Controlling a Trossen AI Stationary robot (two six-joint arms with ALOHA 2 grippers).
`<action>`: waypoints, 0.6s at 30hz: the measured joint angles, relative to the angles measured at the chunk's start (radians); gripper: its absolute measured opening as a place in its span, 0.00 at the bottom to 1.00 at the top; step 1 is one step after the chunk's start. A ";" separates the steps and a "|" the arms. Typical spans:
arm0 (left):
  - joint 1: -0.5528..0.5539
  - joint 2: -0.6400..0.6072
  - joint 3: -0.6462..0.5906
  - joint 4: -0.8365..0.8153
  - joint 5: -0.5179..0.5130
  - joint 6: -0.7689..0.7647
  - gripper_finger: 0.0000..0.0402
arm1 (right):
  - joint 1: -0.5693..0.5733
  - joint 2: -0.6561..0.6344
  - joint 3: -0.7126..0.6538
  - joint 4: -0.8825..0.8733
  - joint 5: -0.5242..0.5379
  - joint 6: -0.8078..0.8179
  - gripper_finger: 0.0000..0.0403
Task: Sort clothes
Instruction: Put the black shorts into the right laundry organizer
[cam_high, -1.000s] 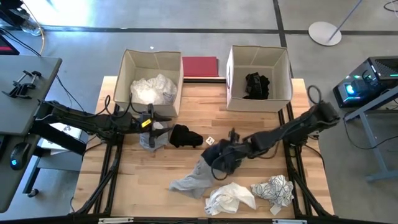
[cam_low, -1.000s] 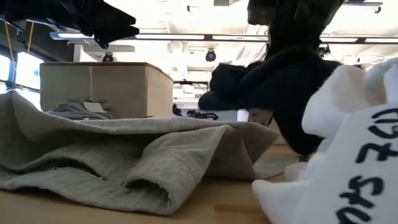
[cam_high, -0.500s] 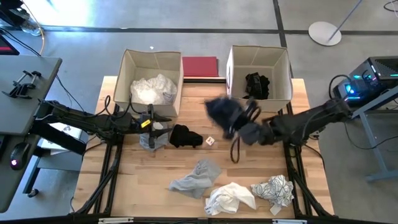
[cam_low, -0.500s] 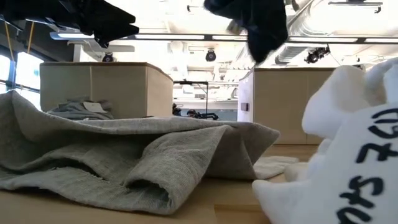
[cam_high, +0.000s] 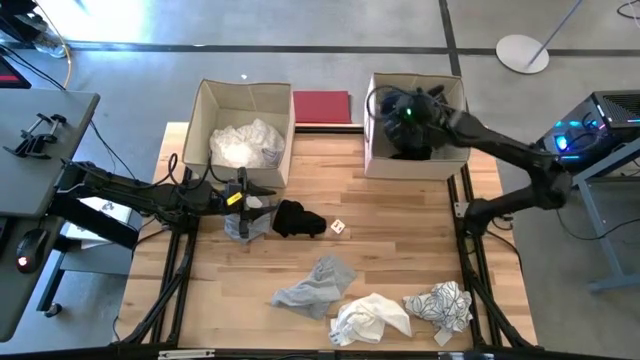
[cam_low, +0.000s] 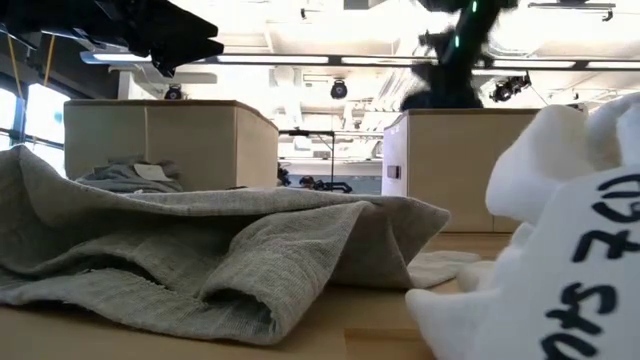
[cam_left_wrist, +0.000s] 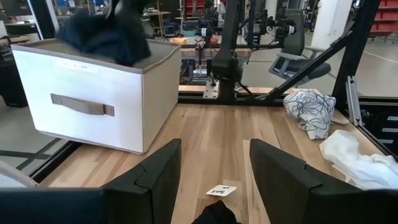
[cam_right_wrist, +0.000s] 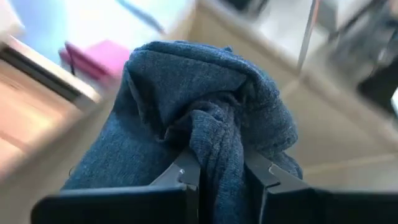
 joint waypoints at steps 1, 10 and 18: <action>0.000 0.000 0.000 0.000 0.000 0.000 0.45 | -0.046 0.016 -0.015 0.002 -0.040 0.015 0.12; 0.000 0.000 0.000 0.000 0.000 0.001 0.45 | -0.245 0.160 -0.100 -0.091 -0.267 0.080 0.34; 0.000 0.000 0.000 0.000 0.000 0.002 0.45 | -0.255 0.156 -0.038 -0.229 -0.309 0.022 0.54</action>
